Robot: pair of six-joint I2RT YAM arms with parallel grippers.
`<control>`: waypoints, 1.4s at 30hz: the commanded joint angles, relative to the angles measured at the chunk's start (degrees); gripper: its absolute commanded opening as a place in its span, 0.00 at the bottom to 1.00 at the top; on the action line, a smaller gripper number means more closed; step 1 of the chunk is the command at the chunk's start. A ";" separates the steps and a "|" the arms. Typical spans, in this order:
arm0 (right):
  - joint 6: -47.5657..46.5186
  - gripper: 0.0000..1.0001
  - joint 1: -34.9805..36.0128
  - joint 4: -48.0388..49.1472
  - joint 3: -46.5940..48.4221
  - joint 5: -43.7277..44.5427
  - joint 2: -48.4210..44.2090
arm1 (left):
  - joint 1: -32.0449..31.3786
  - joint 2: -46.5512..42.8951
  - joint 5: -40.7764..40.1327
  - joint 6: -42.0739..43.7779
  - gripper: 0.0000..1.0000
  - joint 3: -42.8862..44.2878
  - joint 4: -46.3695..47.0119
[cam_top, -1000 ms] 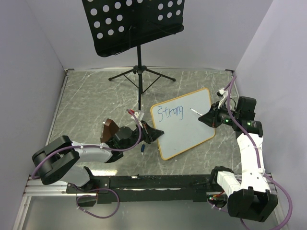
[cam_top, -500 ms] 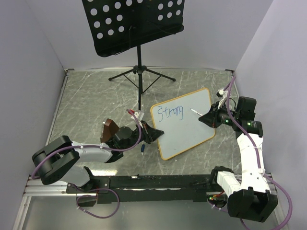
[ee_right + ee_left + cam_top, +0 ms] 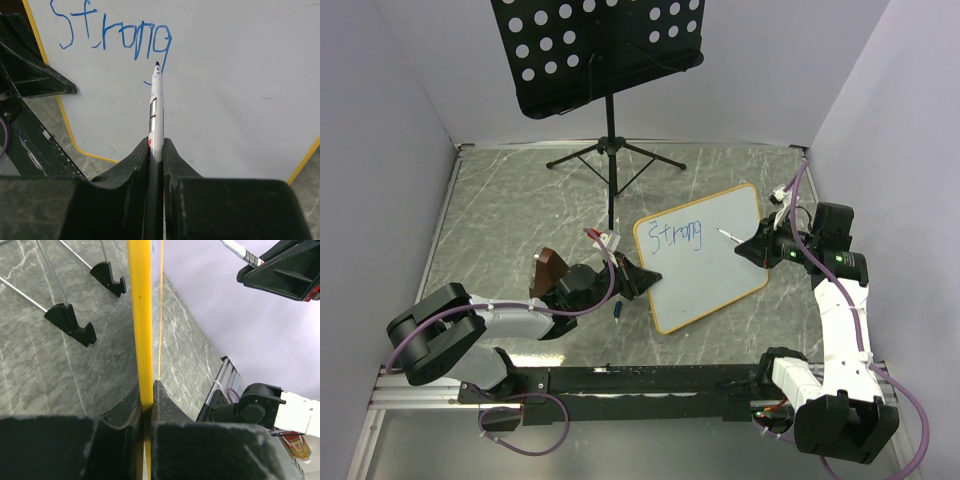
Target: Write a sentence on the whiteboard
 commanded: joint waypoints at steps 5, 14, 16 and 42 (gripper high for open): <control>-2.40 0.00 -0.27 -0.32 0.74 0.32 0.38 | 0.14 -2.29 0.64 1.84 0.01 -0.03 6.45; -3.28 0.00 -0.27 -0.59 0.47 0.85 0.21 | 0.32 -2.29 0.73 1.75 0.01 0.05 6.54; -3.45 0.00 -0.27 -0.59 0.30 1.03 -0.06 | 0.41 -2.29 0.64 1.66 0.01 0.05 6.54; -1.96 0.00 1.22 4.86 -1.19 11.13 1.43 | 0.76 -0.71 2.48 0.35 0.01 1.90 5.57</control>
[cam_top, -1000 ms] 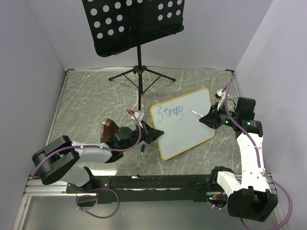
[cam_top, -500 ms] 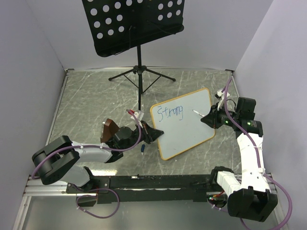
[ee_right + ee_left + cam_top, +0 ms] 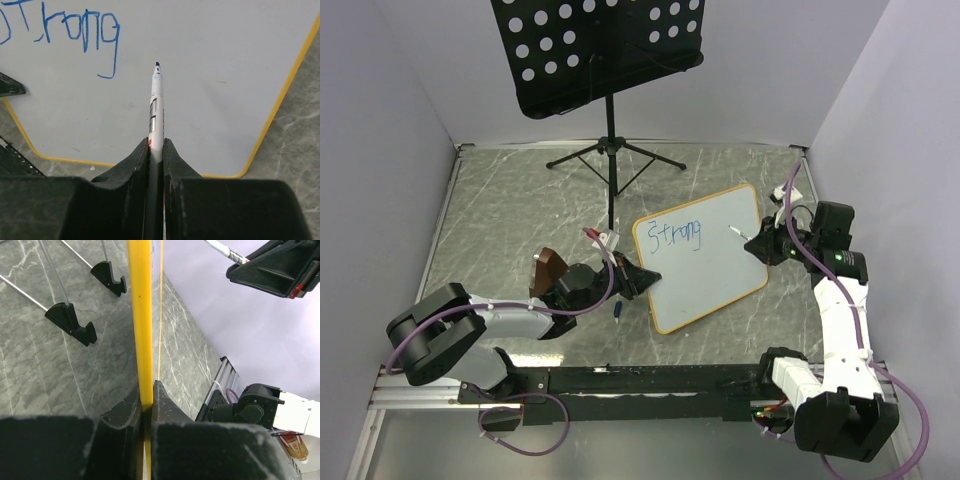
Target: Write a sentence on the whiteboard
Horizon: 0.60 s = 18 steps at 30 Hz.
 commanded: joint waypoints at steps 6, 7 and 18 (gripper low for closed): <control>3.96 0.00 6.14 9.57 -0.48 4.04 4.42 | 0.30 0.13 3.12 0.74 0.01 2.51 5.68; 4.31 0.00 7.19 9.92 -0.21 4.56 5.04 | 0.30 -0.05 3.12 0.82 0.01 2.43 5.51; 5.72 0.00 10.63 12.20 1.64 5.71 8.21 | 0.30 -0.05 3.39 1.17 0.01 2.25 6.03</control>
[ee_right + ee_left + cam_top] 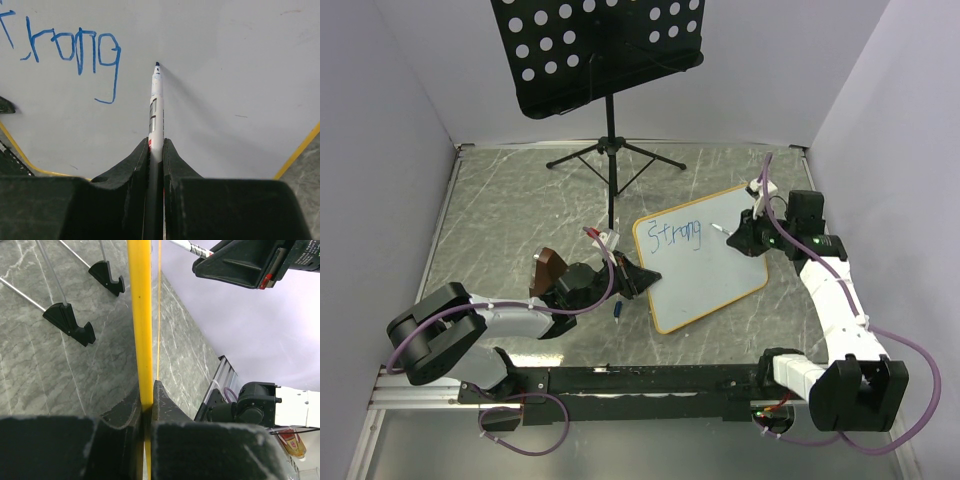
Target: Write a sentence on the whiteboard
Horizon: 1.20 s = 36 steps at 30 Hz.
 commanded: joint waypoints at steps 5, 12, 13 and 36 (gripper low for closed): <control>1.28 0.00 1.34 3.88 2.58 1.10 1.04 | -0.12 0.11 2.84 1.22 0.01 2.32 6.27; 2.60 0.00 1.25 4.23 2.49 6.45 1.66 | -0.12 -0.07 2.67 1.22 0.01 1.97 6.71; 2.69 0.00 1.08 4.32 2.49 7.25 1.66 | -0.12 -0.07 2.58 1.22 0.01 1.88 6.71; 2.61 0.00 0.99 4.85 5.13 3.21 2.80 | -0.12 0.63 3.20 1.22 0.01 2.14 7.24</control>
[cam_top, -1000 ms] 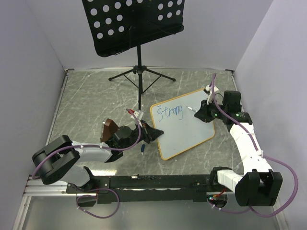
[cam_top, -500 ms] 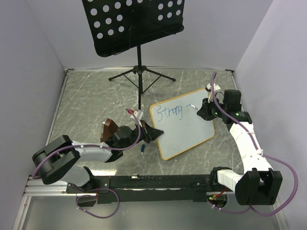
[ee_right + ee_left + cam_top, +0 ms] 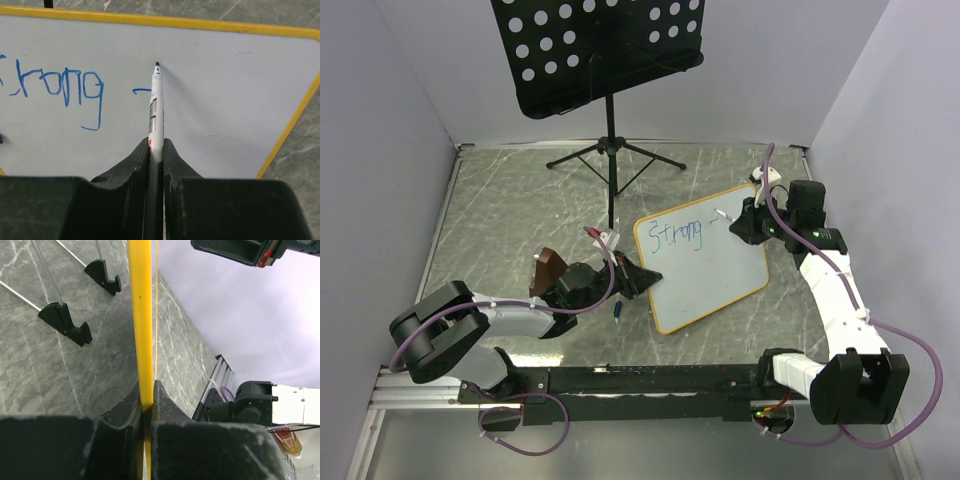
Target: Write a sentence on the whiteboard
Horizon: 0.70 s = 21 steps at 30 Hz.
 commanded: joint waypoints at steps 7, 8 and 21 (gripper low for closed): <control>-2.39 0.00 0.05 -2.68 0.20 -2.59 -0.17 | -0.27 -0.26 2.04 1.83 0.01 2.01 6.19; -2.65 0.00 0.05 -3.04 -0.32 -2.67 -0.61 | -0.36 -0.35 1.95 2.00 0.01 2.01 6.11; -6.09 0.00 -0.13 -8.14 -5.87 -0.92 -6.68 | -0.18 -1.32 0.45 1.92 0.01 1.04 5.84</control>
